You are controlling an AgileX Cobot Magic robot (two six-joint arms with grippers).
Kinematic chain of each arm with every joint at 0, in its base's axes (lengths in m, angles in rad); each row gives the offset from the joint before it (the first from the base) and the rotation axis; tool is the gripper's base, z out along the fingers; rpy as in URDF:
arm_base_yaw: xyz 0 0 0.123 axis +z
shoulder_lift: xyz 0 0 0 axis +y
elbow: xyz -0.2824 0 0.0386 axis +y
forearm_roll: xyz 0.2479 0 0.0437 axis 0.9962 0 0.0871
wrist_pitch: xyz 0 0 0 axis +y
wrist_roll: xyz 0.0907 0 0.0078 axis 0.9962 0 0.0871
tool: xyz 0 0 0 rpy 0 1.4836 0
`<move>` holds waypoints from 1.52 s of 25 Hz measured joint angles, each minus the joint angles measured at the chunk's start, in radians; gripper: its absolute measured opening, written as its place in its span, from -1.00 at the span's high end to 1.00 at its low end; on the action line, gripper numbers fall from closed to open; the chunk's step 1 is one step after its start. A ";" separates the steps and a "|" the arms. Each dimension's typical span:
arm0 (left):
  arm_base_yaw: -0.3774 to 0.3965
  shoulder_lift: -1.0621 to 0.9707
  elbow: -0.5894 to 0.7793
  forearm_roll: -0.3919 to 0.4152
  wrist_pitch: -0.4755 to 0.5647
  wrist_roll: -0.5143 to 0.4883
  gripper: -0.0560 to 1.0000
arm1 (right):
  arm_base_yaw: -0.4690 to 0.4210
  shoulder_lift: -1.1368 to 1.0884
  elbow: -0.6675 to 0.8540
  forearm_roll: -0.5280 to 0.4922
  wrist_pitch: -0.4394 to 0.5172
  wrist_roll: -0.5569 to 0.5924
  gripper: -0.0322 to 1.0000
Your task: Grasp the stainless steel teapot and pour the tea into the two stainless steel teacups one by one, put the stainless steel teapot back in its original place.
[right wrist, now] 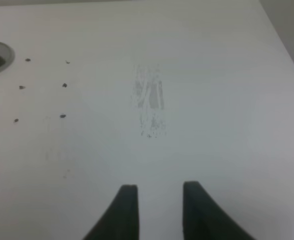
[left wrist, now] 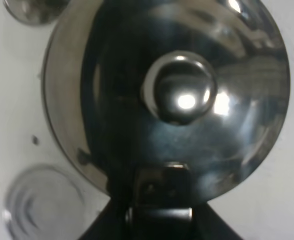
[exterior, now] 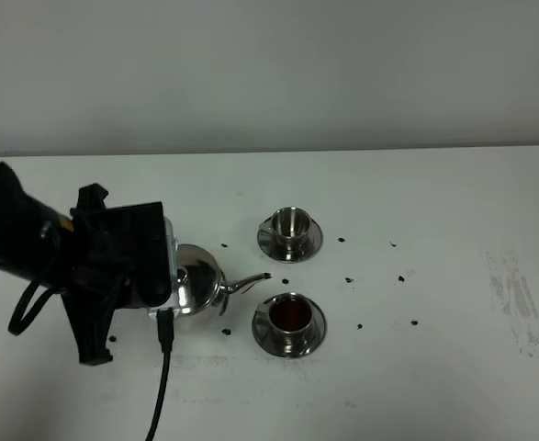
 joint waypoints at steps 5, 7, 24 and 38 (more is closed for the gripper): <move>0.009 -0.005 0.127 -0.080 -0.108 0.014 0.48 | 0.000 0.000 0.000 0.000 0.000 0.000 0.53; 0.009 0.009 0.148 -0.120 -0.138 0.015 0.48 | 0.000 0.000 0.000 0.000 0.000 0.000 0.53; 0.009 0.140 0.160 -0.200 -0.166 0.021 0.48 | 0.000 0.000 0.000 0.000 0.000 0.000 0.53; 0.076 0.112 -0.061 -0.114 -0.071 0.041 0.48 | 0.000 0.000 0.000 0.000 0.000 0.000 0.53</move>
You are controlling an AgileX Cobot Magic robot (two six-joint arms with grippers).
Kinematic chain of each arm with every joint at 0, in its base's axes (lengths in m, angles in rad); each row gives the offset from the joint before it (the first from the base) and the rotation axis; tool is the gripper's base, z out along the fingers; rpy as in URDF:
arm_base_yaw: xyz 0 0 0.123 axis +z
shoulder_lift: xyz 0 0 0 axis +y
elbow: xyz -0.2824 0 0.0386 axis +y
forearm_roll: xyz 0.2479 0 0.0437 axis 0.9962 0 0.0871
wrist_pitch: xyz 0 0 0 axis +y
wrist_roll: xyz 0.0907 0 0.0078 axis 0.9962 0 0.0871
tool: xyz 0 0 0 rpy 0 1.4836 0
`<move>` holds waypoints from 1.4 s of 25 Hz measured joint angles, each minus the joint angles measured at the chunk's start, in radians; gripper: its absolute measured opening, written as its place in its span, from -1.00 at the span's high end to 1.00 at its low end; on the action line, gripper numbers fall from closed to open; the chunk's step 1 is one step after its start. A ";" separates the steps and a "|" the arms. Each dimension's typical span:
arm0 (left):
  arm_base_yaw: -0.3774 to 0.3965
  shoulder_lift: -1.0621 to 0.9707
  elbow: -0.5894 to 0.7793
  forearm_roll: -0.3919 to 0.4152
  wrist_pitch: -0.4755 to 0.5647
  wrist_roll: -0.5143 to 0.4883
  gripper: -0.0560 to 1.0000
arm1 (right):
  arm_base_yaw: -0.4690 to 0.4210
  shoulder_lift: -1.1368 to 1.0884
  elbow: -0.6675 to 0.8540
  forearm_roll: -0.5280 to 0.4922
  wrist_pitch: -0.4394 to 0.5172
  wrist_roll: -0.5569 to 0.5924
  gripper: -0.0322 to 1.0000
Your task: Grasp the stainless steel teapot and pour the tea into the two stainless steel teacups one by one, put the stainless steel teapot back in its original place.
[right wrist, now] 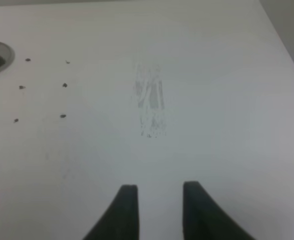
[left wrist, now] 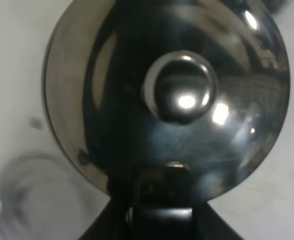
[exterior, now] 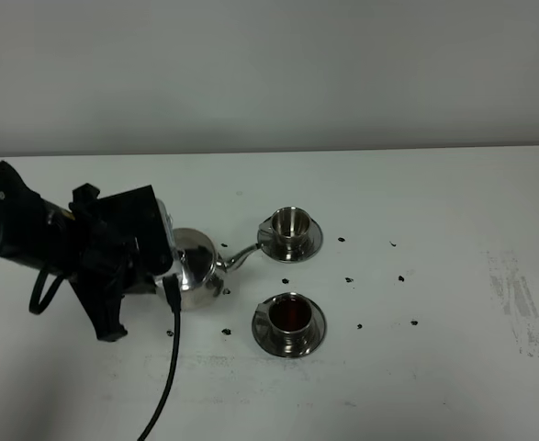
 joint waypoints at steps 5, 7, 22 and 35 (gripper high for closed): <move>0.033 0.087 -0.194 0.035 0.102 0.020 0.48 | 0.000 0.000 0.000 0.000 0.000 0.000 0.53; 0.046 0.145 -0.280 0.052 0.151 0.030 0.48 | 0.000 0.000 0.000 0.000 0.000 0.000 0.53; 0.054 0.589 -0.979 0.161 0.468 0.059 0.48 | 0.000 0.000 0.000 0.000 0.000 0.000 0.53; 0.023 0.692 -1.101 0.256 0.483 0.148 0.48 | 0.000 0.000 0.000 0.000 0.000 0.000 0.53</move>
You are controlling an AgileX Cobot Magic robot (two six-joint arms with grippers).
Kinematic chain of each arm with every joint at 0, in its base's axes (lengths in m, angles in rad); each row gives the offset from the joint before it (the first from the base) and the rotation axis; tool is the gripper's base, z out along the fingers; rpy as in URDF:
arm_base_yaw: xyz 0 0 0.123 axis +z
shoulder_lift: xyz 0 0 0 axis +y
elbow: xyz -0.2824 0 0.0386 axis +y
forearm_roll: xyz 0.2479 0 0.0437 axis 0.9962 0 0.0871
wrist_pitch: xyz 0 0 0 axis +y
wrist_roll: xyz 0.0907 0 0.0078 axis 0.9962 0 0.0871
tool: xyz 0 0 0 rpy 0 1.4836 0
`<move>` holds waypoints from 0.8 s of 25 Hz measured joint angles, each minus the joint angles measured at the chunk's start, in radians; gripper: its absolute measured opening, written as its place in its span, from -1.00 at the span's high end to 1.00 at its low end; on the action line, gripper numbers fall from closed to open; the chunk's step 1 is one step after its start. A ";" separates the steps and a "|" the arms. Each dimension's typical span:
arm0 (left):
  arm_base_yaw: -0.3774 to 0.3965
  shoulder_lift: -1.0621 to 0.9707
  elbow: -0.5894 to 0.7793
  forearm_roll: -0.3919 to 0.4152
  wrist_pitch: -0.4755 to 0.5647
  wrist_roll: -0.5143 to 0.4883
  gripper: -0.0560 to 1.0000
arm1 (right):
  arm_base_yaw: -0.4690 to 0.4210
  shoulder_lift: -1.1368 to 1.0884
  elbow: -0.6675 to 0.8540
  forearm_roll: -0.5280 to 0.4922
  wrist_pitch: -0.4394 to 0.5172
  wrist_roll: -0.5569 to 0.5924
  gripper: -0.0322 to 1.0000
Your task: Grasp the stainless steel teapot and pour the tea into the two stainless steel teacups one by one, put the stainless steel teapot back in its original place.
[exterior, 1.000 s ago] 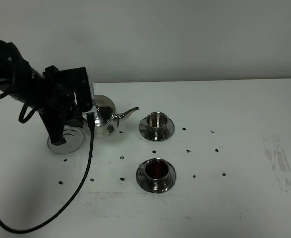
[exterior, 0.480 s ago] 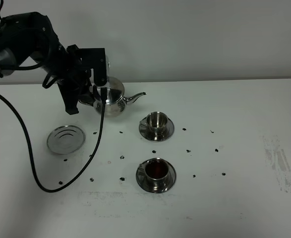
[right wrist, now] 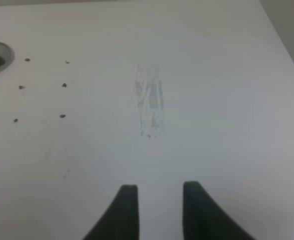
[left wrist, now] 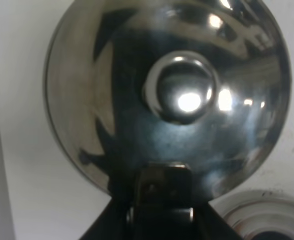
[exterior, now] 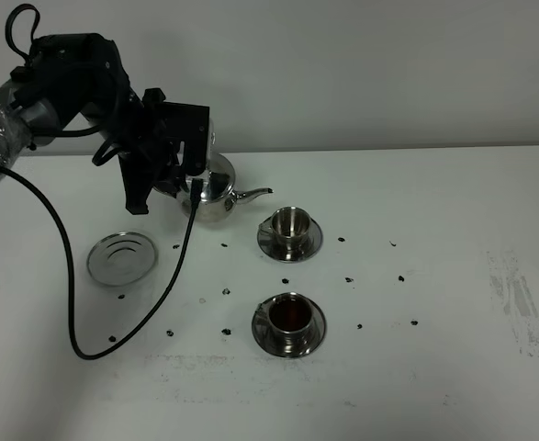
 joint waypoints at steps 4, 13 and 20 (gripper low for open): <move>-0.020 0.000 -0.003 0.052 -0.028 0.024 0.48 | 0.000 0.000 0.000 0.000 0.000 0.000 0.53; -0.049 0.003 -0.004 0.119 -0.088 0.056 0.48 | 0.000 0.000 0.000 0.000 0.000 0.000 0.53; -0.065 0.036 -0.005 0.147 -0.119 0.059 0.48 | 0.000 0.000 0.000 0.000 0.000 0.000 0.53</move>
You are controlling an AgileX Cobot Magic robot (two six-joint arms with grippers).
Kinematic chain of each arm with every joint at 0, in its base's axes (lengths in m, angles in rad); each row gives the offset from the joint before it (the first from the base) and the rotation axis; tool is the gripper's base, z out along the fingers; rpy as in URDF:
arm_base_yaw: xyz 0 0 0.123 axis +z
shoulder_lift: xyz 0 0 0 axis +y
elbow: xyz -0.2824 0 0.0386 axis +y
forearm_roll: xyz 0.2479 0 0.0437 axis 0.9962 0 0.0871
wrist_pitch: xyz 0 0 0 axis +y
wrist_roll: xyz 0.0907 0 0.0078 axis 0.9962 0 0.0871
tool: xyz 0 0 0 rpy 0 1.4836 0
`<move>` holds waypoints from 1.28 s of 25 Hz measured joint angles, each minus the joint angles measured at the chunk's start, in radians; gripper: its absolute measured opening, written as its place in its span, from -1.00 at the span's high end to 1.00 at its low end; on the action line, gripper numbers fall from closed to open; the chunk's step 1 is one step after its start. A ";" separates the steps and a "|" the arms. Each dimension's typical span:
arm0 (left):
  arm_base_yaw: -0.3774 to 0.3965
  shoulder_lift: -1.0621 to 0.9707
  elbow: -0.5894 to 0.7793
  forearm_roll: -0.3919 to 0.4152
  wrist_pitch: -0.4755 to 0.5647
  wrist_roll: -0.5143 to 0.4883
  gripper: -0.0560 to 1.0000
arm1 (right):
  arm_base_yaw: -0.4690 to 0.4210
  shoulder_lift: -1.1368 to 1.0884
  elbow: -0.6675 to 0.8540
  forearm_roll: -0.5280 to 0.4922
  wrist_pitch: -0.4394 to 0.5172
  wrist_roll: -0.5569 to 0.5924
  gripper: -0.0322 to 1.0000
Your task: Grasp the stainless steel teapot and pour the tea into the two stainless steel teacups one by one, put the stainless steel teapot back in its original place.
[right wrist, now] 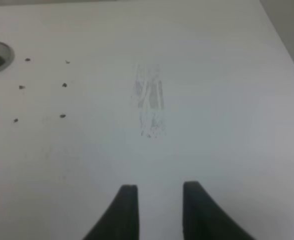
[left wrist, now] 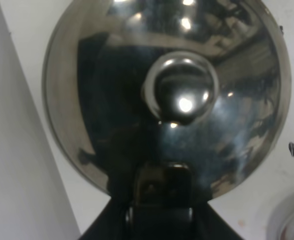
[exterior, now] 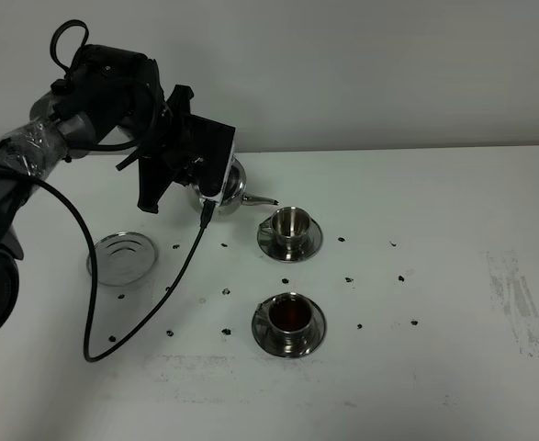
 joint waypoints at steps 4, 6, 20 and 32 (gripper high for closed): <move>-0.010 0.004 0.000 0.026 -0.015 0.002 0.48 | 0.000 0.000 0.000 0.000 0.000 0.000 0.53; -0.019 0.004 0.000 0.046 -0.023 0.002 0.48 | 0.000 0.000 0.000 0.000 0.000 0.000 0.53; -0.051 0.004 -0.023 0.103 -0.042 0.081 0.48 | 0.000 0.000 0.000 0.000 0.000 0.000 0.53; -0.060 0.001 -0.046 0.119 -0.038 0.162 0.48 | 0.000 0.000 0.000 0.000 0.000 0.000 0.53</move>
